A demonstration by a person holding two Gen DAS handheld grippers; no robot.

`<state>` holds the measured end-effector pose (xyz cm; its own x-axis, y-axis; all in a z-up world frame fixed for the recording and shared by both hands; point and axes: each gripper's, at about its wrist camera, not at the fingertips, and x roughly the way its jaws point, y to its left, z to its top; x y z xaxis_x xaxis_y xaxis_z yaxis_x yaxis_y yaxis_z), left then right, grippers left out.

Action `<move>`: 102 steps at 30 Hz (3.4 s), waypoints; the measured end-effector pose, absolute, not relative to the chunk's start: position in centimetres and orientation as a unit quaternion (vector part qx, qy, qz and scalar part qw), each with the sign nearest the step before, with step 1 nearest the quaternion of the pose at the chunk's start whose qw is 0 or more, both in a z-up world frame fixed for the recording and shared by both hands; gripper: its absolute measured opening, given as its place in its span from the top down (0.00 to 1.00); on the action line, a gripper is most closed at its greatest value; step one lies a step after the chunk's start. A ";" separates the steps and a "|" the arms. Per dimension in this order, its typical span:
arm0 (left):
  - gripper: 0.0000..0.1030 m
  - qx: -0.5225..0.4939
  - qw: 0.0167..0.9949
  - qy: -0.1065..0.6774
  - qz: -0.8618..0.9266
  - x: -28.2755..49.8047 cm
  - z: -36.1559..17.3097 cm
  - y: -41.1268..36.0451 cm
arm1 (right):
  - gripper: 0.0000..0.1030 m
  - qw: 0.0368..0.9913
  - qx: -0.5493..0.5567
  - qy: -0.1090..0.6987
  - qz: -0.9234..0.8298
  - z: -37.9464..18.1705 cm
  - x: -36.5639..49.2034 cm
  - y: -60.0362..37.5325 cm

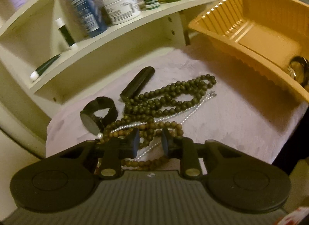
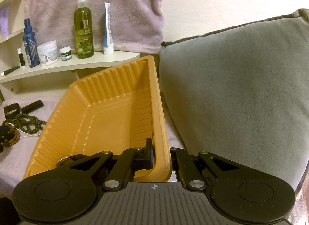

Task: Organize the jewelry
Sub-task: 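Grasp the dark bead bracelet from the pile with the left tool, then lower the dark bead bracelet into the tray and open the left tool, then return the left tool to the pile and grasp the brown bead necklace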

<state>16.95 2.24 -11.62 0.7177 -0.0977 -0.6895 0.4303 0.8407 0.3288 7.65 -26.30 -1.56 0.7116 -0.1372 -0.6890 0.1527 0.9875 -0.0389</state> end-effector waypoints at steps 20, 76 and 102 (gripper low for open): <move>0.95 0.269 0.883 0.343 -0.173 16.8 -10.2 3.4 | 0.96 0.925 0.012 0.371 -0.079 -1.5 7.7 -26.3; 0.76 0.097 0.916 0.287 -0.263 13.1 -5.1 -6.5 | 0.96 0.927 0.036 0.365 -0.078 -1.4 7.2 -26.6; 0.74 0.099 0.939 0.327 -0.034 13.5 -9.5 6.7 | 0.96 0.924 0.017 0.373 -0.080 -1.8 7.6 -26.5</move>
